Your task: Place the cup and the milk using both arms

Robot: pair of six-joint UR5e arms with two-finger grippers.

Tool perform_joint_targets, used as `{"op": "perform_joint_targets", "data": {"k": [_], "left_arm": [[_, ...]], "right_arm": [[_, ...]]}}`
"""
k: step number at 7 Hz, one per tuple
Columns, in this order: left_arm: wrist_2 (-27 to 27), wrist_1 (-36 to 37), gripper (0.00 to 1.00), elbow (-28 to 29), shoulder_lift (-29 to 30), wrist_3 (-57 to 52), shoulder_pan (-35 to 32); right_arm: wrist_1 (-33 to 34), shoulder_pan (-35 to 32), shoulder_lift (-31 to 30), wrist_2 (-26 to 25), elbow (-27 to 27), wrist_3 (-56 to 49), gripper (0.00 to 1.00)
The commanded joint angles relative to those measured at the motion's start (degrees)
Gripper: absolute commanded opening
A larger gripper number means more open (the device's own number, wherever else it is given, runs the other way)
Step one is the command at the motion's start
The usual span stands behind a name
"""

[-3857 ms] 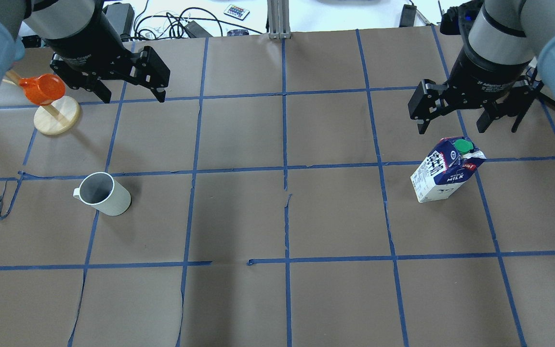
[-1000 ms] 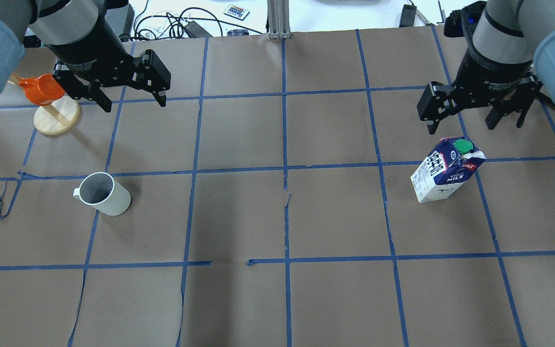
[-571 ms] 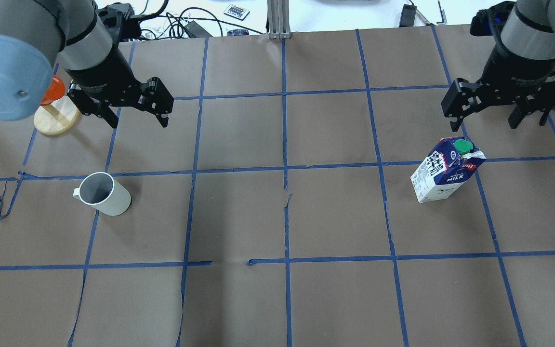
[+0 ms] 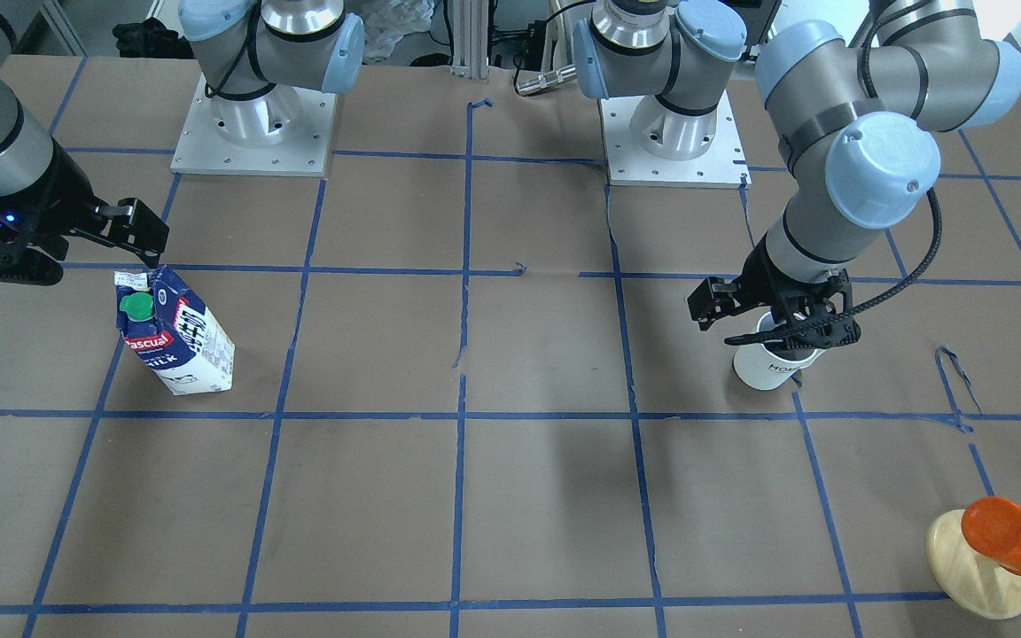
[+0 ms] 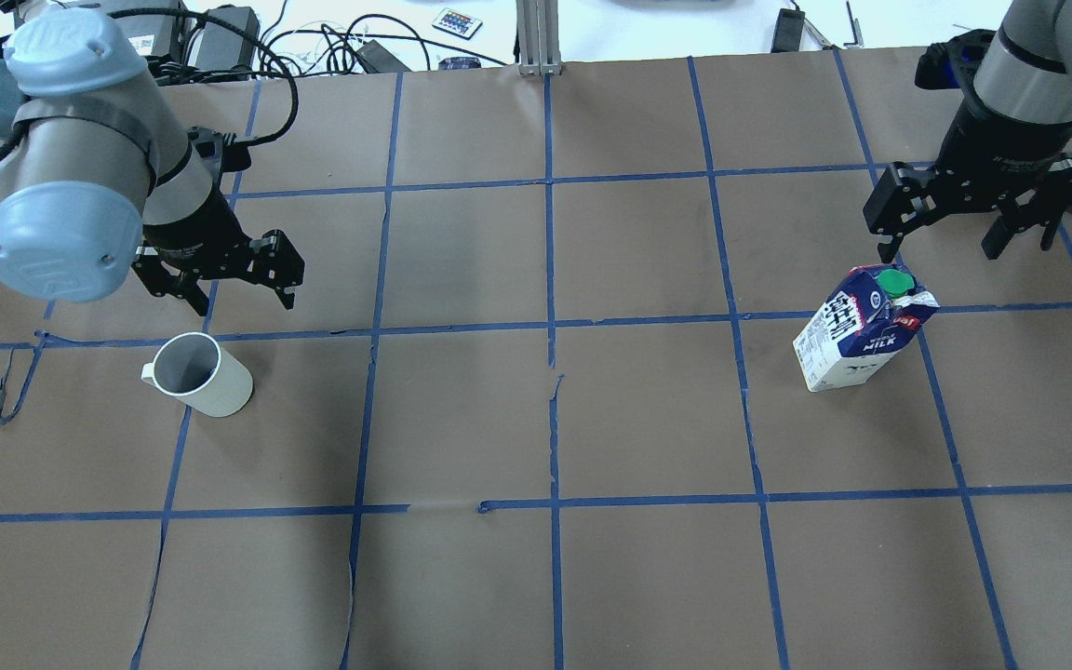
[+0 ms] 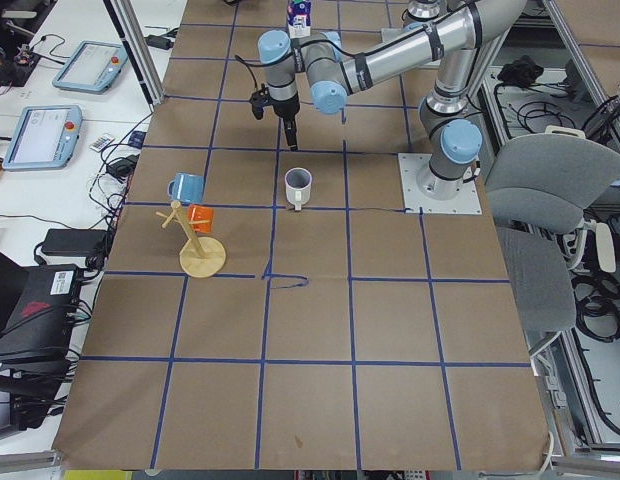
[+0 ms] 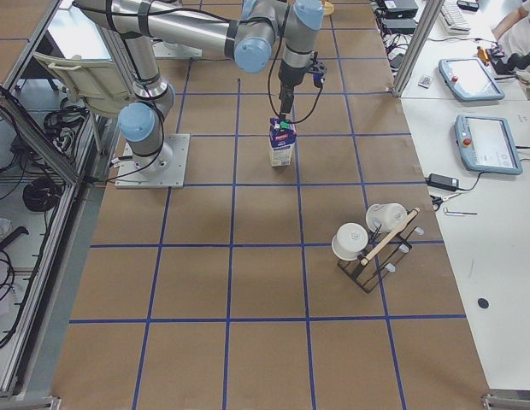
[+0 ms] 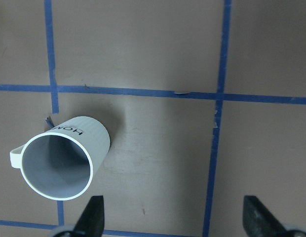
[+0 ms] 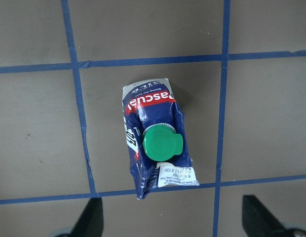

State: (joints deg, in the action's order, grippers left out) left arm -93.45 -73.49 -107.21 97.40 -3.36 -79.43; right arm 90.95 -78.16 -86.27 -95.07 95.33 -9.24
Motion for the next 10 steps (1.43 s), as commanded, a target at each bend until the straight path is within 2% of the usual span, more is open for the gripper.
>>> {"op": "perform_joint_targets", "data": {"k": [1,2,3,4,5,6,7,10], "left_arm": [[-0.4,2.5,0.91,-3.1,1.2,-3.7,2.0],[-4.9,2.8,0.91,-3.3,2.7,-4.8,2.0],[-5.7,3.1,0.89,-3.2,3.8,-5.5,2.0],[-5.6,4.6,0.83,-3.3,4.8,-5.3,2.0],[-5.5,4.7,0.60,-3.3,5.4,-5.4,2.0],[-5.8,5.4,0.33,-3.2,5.6,-5.9,2.0],[-5.9,5.7,0.00,-3.2,5.6,-6.1,1.9],[-6.9,5.9,0.00,-2.0,5.7,-6.9,1.0]], "right_arm": [[5.3,0.0,1.4,0.1,1.1,-4.9,1.00],[10.9,0.0,2.8,2.2,3.5,-5.5,1.00],[15.4,-0.1,2.9,3.0,6.2,-5.4,1.00],[15.8,-0.2,2.9,3.0,6.8,-5.5,1.00],[15.4,-0.2,2.9,2.8,6.7,-5.4,1.00],[15.0,-0.1,2.9,2.0,6.7,-5.5,1.00],[14.9,-0.1,2.9,2.0,6.8,-5.6,1.00],[12.9,0.0,3.0,2.5,7.0,-5.6,1.00]]}}
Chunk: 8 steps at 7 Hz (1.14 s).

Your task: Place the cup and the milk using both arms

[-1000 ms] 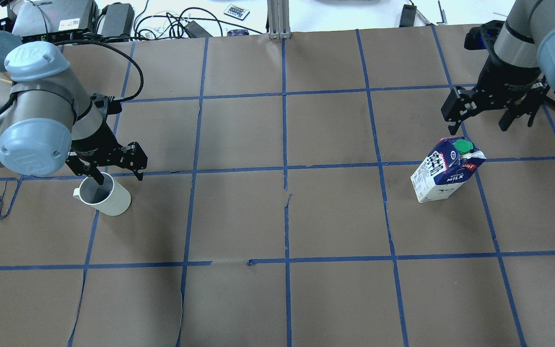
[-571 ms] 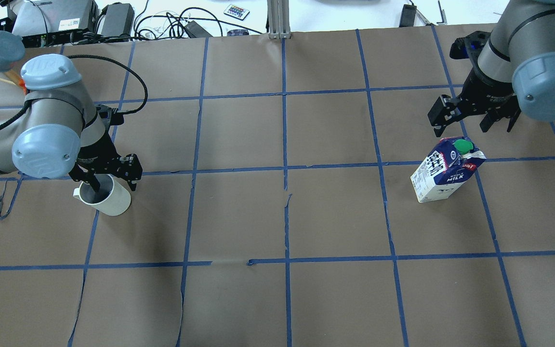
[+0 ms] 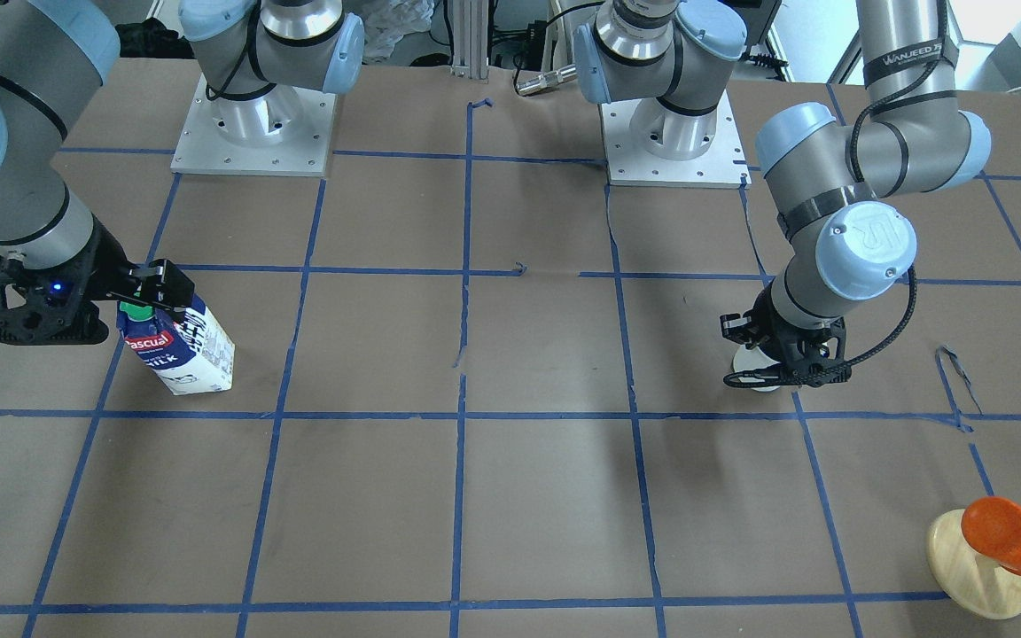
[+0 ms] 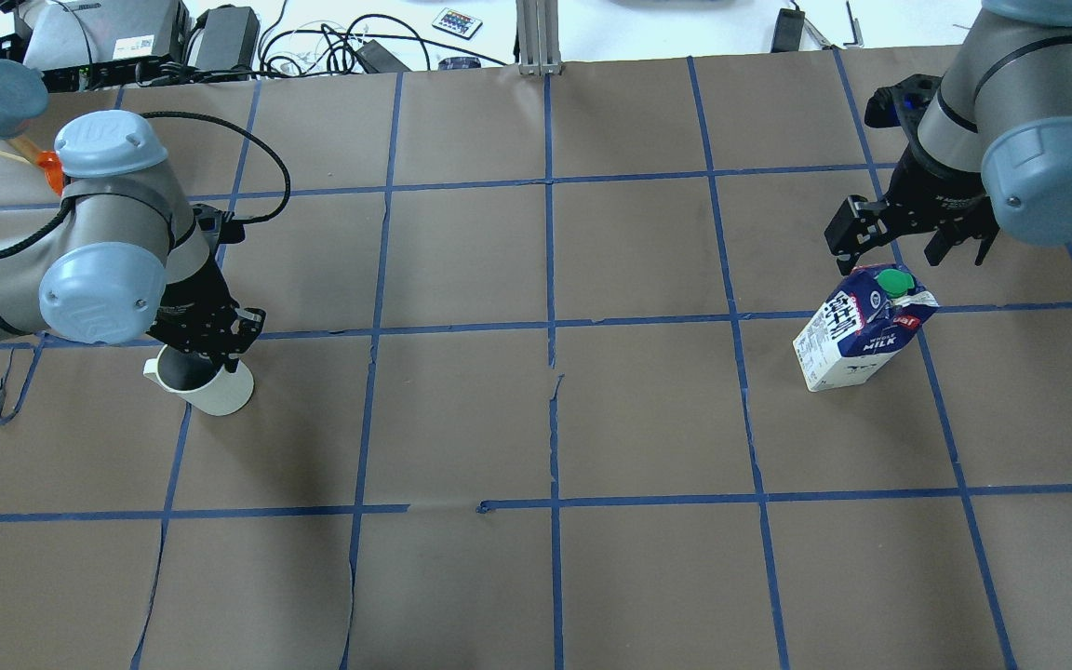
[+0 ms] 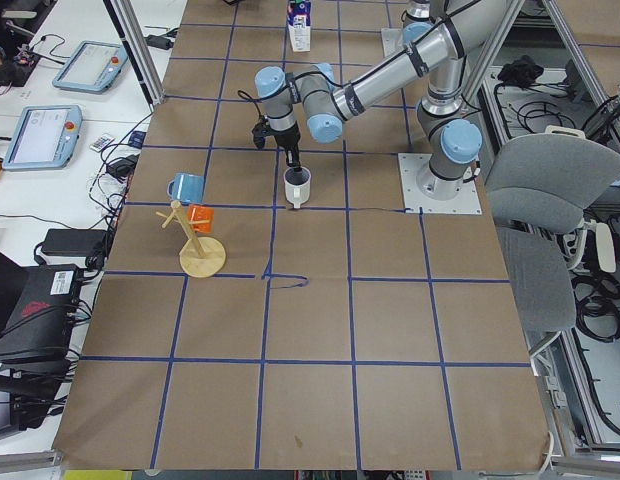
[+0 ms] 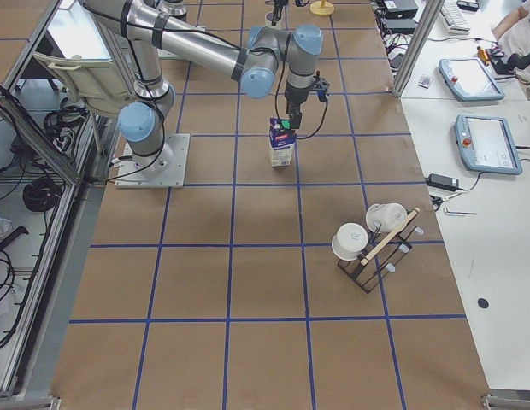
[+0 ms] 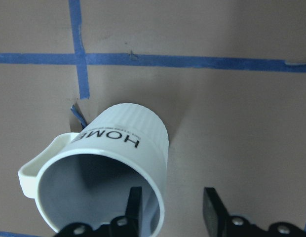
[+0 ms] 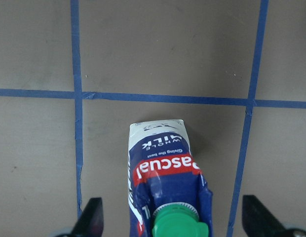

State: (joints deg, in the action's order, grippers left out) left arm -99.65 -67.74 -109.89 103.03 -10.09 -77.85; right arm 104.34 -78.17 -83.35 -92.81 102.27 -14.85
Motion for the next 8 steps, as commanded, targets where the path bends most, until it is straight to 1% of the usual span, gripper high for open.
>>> {"op": "perform_joint_targets", "data": {"k": [1,2,3,4,5,6,8], "left_arm": [[-0.5,-0.1,0.00,2.8,0.1,-0.1,-2.2],[-0.2,0.3,0.00,4.2,0.2,1.2,-5.9],[0.2,1.0,0.00,4.9,0.6,4.6,-9.8],[2.7,1.3,0.00,7.6,1.9,8.8,-13.8],[4.0,0.7,0.00,11.2,3.9,14.3,-17.6],[4.5,-0.9,0.00,14.9,6.1,16.3,-21.7],[9.6,-5.0,0.00,23.8,12.6,25.2,-27.4]], "right_arm": [[-0.7,0.1,0.1,0.1,0.4,0.0,1.00],[-0.7,0.3,0.1,0.2,1.2,0.1,1.00],[-0.5,0.3,0.0,0.3,2.3,0.3,0.97],[-0.4,0.3,-0.1,0.2,2.6,0.3,0.95],[-0.3,0.3,-0.1,-0.1,2.5,0.3,0.92],[-0.4,0.3,-0.1,-0.1,2.5,0.3,0.87],[-0.9,0.4,-0.4,0.2,2.3,0.5,0.87]]}}
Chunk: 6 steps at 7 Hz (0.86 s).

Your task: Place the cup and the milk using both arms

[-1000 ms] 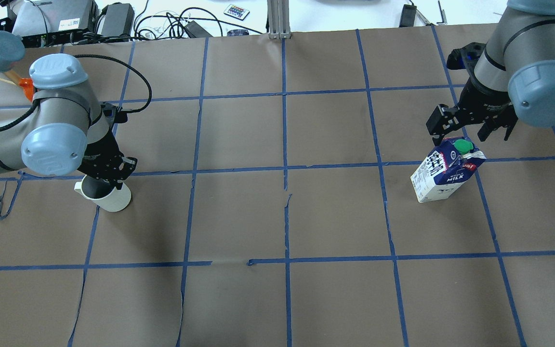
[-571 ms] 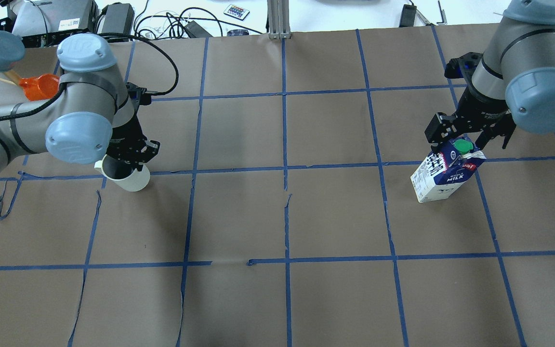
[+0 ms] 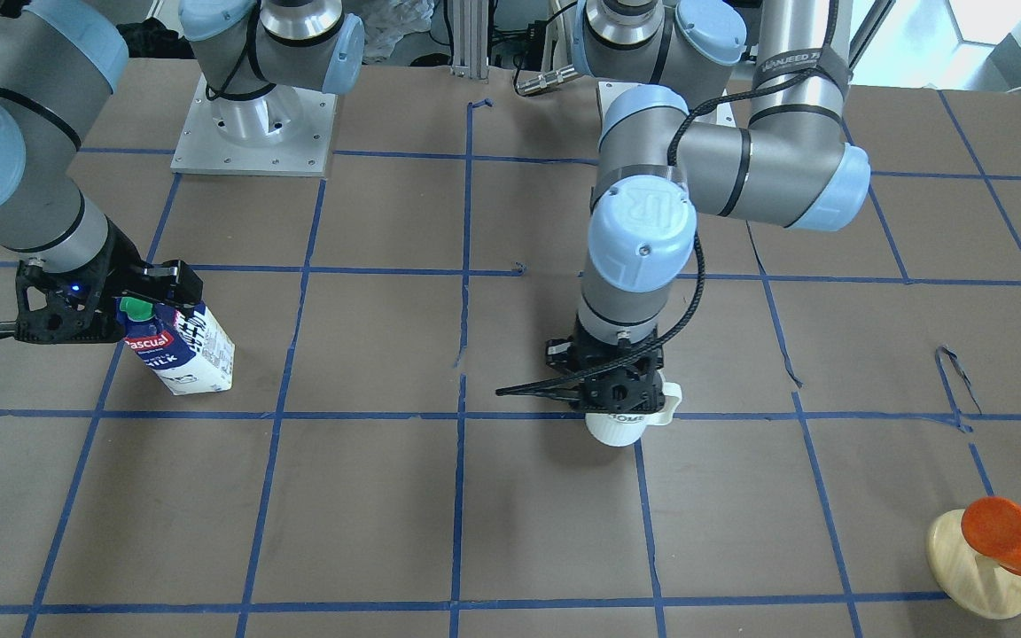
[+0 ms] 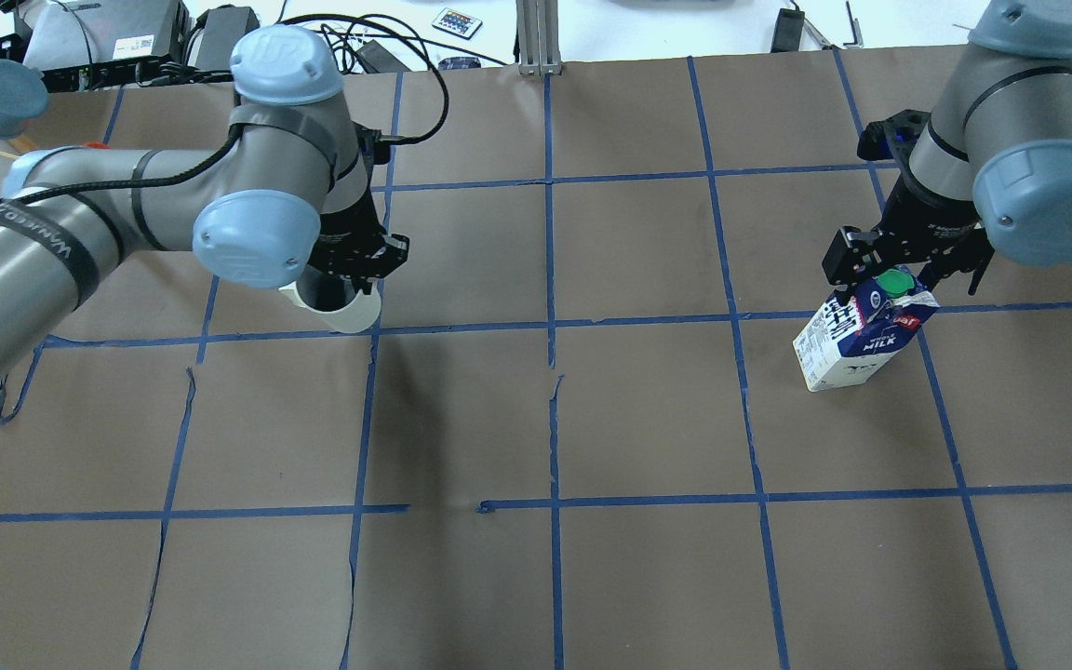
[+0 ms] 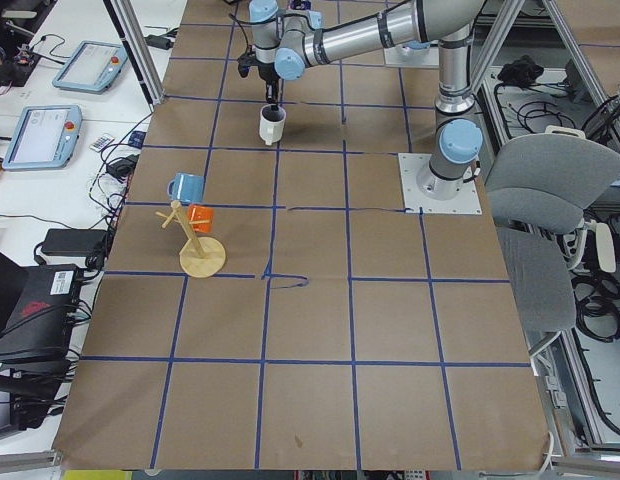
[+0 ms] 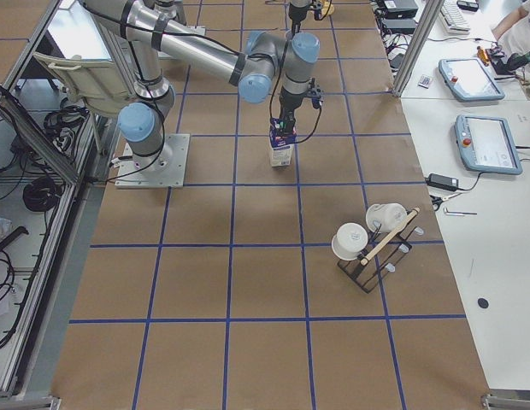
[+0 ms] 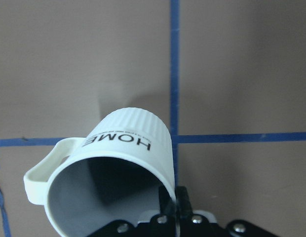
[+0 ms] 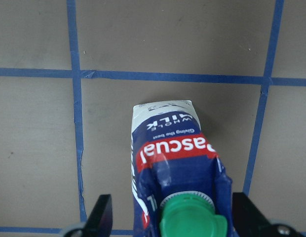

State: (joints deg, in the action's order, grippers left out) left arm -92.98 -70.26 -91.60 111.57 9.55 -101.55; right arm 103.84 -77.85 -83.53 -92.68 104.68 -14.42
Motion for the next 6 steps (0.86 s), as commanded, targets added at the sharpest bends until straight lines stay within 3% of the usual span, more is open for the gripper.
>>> {"op": "perform_joint_targets", "data": {"k": [1,2,4,6], "left_arm": [[4.5,-2.5,0.00,8.3,7.6,6.5,-6.1],[8.2,-2.8,0.00,10.7,10.0,8.9,-7.9],[8.2,-5.9,0.00,13.3,11.9,9.8,-11.4],[8.0,-6.5,0.00,13.1,12.3,9.8,-11.6]], "right_arm": [[-0.7,0.1,-0.6,0.0,-0.1,0.1,0.87],[-0.5,0.1,-0.6,0.1,-0.1,0.1,0.87],[-0.2,0.1,-0.5,0.0,0.0,0.0,0.85],[-0.4,0.5,-0.5,0.1,0.0,0.0,0.63]]}}
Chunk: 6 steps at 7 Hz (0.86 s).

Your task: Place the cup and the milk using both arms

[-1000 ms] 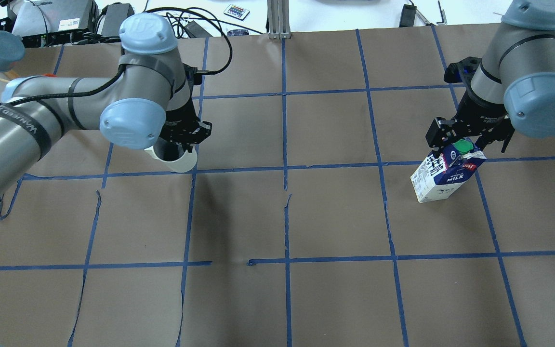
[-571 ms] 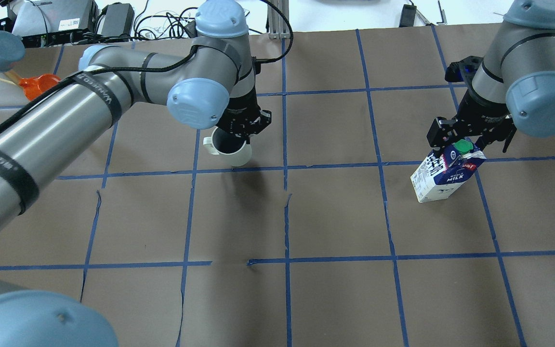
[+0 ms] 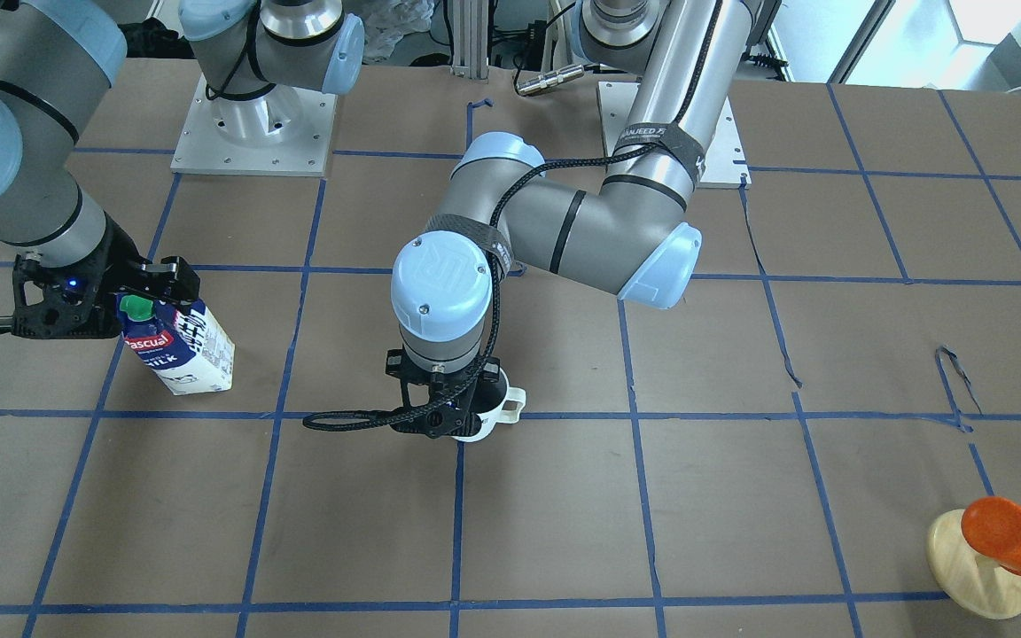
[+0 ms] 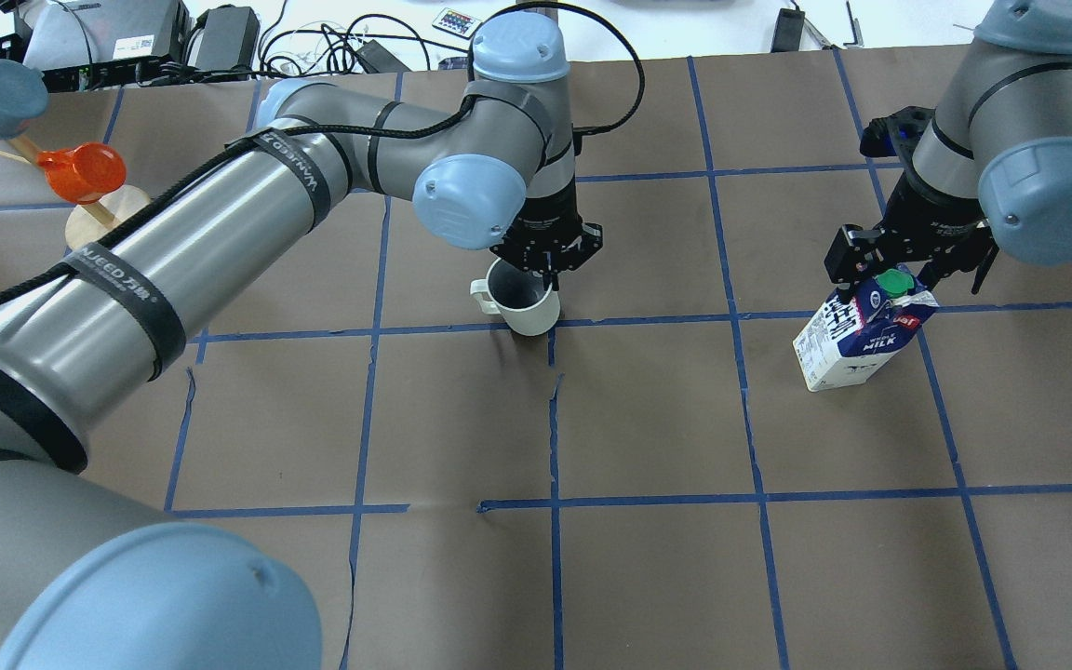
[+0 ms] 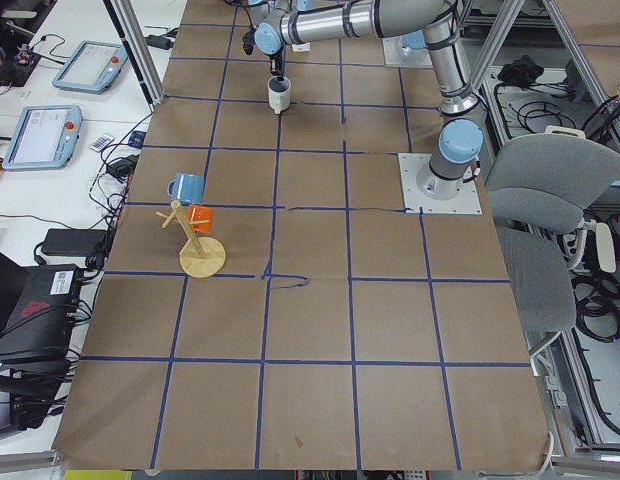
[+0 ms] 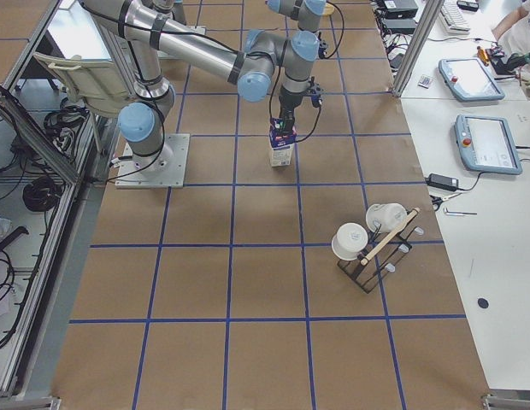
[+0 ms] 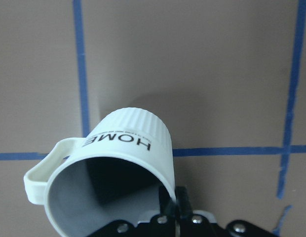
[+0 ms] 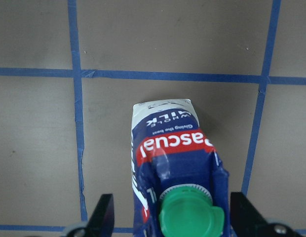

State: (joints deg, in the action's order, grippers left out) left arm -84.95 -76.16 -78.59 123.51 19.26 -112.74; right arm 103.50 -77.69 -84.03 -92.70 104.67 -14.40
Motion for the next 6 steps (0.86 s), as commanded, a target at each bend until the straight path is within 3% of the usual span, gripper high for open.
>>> {"op": "perform_joint_targets", "data": {"k": [1,2,4,6], "left_arm": [[0.0,-0.7,0.00,0.0,0.5,0.2,-0.5],[0.2,-0.2,0.98,-0.2,0.9,2.1,-0.5],[0.8,0.1,1.00,0.3,0.1,6.7,-0.5],[0.2,-1.1,1.00,0.5,-3.7,6.0,0.2]], "right_arm": [[-0.1,0.8,0.0,0.2,0.0,-0.1,0.48],[0.0,0.8,-0.1,0.3,-0.3,-0.1,0.33],[0.0,0.8,-0.1,0.5,-1.4,0.2,0.26],[-0.3,0.4,-0.2,1.5,-3.2,0.6,0.26]]}}
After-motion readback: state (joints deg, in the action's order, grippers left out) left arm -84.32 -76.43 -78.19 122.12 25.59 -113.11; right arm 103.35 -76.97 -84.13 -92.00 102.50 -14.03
